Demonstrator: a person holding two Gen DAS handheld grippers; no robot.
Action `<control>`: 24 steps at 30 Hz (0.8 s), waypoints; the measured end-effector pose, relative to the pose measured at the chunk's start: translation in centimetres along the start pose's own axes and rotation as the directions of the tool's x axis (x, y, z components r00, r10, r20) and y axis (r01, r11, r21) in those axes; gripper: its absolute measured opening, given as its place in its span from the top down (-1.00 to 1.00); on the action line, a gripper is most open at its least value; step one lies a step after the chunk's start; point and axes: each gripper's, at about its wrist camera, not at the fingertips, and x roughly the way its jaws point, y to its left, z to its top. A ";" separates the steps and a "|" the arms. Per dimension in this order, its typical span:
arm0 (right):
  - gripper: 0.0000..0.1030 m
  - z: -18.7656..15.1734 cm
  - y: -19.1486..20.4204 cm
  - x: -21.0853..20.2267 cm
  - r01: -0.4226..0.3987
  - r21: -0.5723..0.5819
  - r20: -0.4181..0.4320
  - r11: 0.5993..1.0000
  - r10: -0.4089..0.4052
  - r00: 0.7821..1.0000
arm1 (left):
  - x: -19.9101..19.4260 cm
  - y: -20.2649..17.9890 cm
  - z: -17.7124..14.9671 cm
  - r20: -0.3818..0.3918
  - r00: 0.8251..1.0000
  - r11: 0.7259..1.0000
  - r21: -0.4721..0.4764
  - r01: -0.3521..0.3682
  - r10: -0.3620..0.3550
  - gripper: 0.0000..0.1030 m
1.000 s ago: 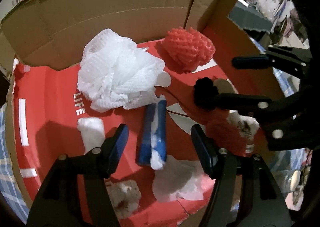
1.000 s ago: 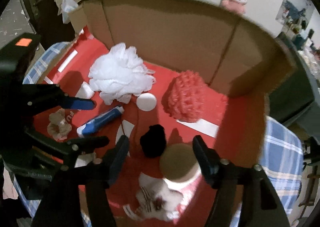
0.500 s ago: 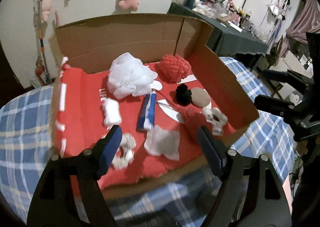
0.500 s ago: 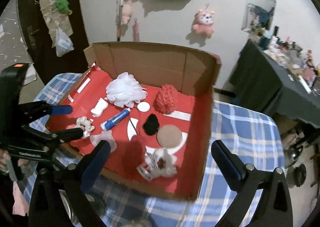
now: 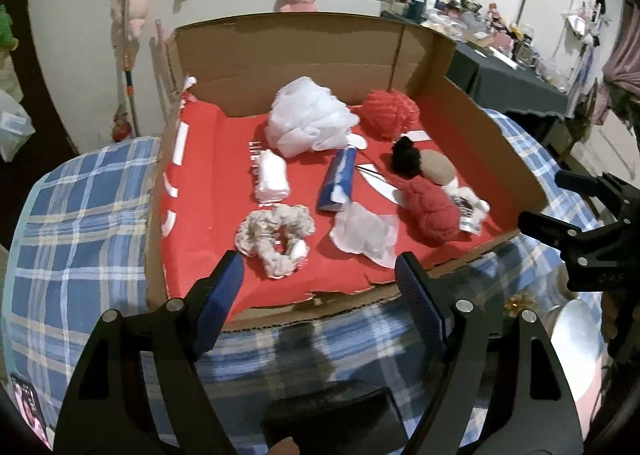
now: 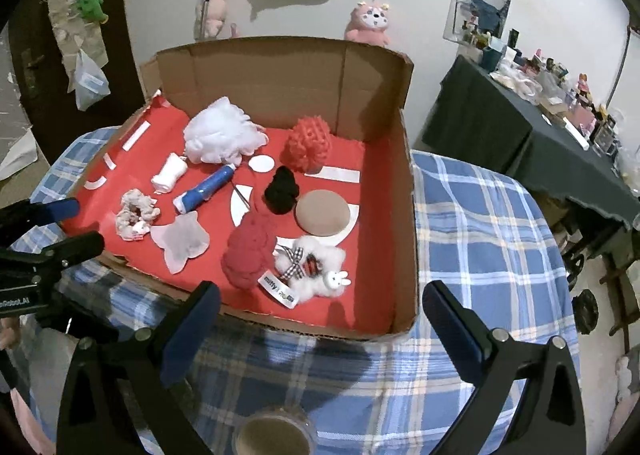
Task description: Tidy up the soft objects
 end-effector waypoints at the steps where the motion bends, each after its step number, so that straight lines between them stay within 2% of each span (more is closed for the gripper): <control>1: -1.00 -0.1 0.0 0.2 0.003 0.002 0.008 1.000 -0.003 1.000 | 0.0 0.1 -0.2 0.006 1.000 1.000 -0.003 -0.010 0.010 -0.50; 5: -1.00 -0.1 0.3 0.5 0.044 -0.006 0.042 0.999 -0.043 0.998 | 0.4 0.5 -0.4 0.027 0.999 0.999 -0.019 -0.032 0.032 -0.50; 10: -1.00 0.4 0.0 1.7 0.036 0.008 0.033 0.999 -0.036 0.999 | 1.1 1.2 -0.1 0.037 0.999 0.998 -0.042 -0.038 0.040 -0.50; 24: -1.00 1.9 0.1 3.8 0.060 -0.029 -0.022 0.998 -0.060 0.998 | 3.1 1.8 1.5 -0.012 0.999 0.998 -0.039 -0.041 0.041 -0.50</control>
